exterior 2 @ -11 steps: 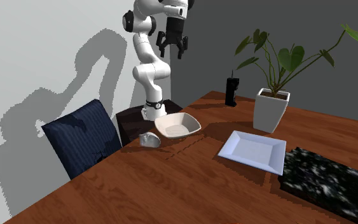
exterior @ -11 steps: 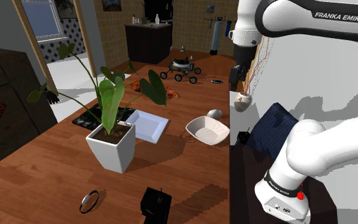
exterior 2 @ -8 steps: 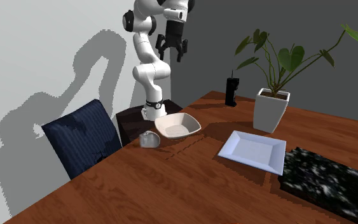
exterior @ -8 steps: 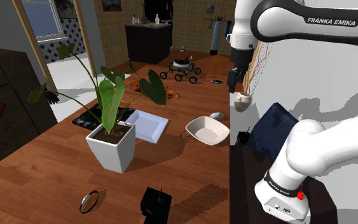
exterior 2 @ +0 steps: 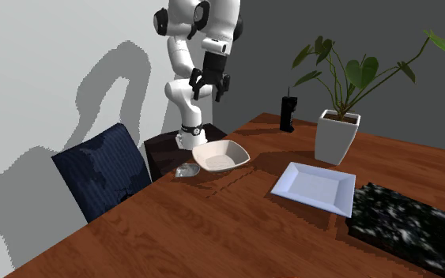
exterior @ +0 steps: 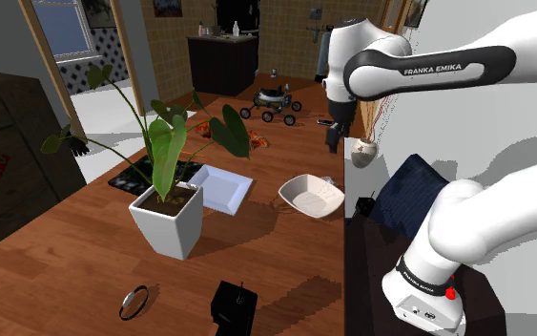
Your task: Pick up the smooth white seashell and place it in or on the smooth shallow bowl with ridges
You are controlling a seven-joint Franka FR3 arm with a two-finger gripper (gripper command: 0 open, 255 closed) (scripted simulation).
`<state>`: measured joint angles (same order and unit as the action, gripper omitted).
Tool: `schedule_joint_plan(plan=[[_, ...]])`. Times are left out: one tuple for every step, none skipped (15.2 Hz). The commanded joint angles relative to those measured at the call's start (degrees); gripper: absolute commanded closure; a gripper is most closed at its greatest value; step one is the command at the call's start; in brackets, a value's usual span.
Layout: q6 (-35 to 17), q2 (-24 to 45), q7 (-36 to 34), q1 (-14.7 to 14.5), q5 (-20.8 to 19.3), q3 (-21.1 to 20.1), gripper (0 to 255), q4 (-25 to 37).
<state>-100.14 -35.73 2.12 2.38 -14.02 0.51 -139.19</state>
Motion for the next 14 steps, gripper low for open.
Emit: schedule_joint_plan(plan=[[-3.9,2.1,0.2,0.5,-1.6,0.5,0,-2.0],[-5.8,3.6,0.3,0.8,-2.5,0.9,0,-2.4],[-7.6,5.1,0.4,1.2,-3.4,1.2,0,-2.8],[-9.5,6.7,0.5,1.5,-4.3,1.6,0,-3.1],[-11.3,8.4,0.5,1.9,-5.3,1.9,0,-3.3],[-13.1,10.1,0.5,2.3,-6.2,2.2,0,-3.4],[-14.9,11.9,0.5,2.7,-7.2,2.5,0,-3.4],[-16.6,13.8,0.4,3.1,-8.2,2.8,0,-3.4],[-18.4,15.7,0.3,3.6,-9.2,3.1,0,-3.2],[-20.0,17.7,0.2,4.0,-10.2,3.4,0,-3.0],[-21.7,19.7,0.0,4.4,-11.3,3.7,0,-2.6],[-23.3,21.7,-0.2,4.9,-12.3,3.9,0,-2.2],[-24.8,23.8,-0.4,5.3,-13.4,4.2,0,-1.7],[-26.3,25.9,-0.7,5.7,-14.5,4.5,0,-1.1]])
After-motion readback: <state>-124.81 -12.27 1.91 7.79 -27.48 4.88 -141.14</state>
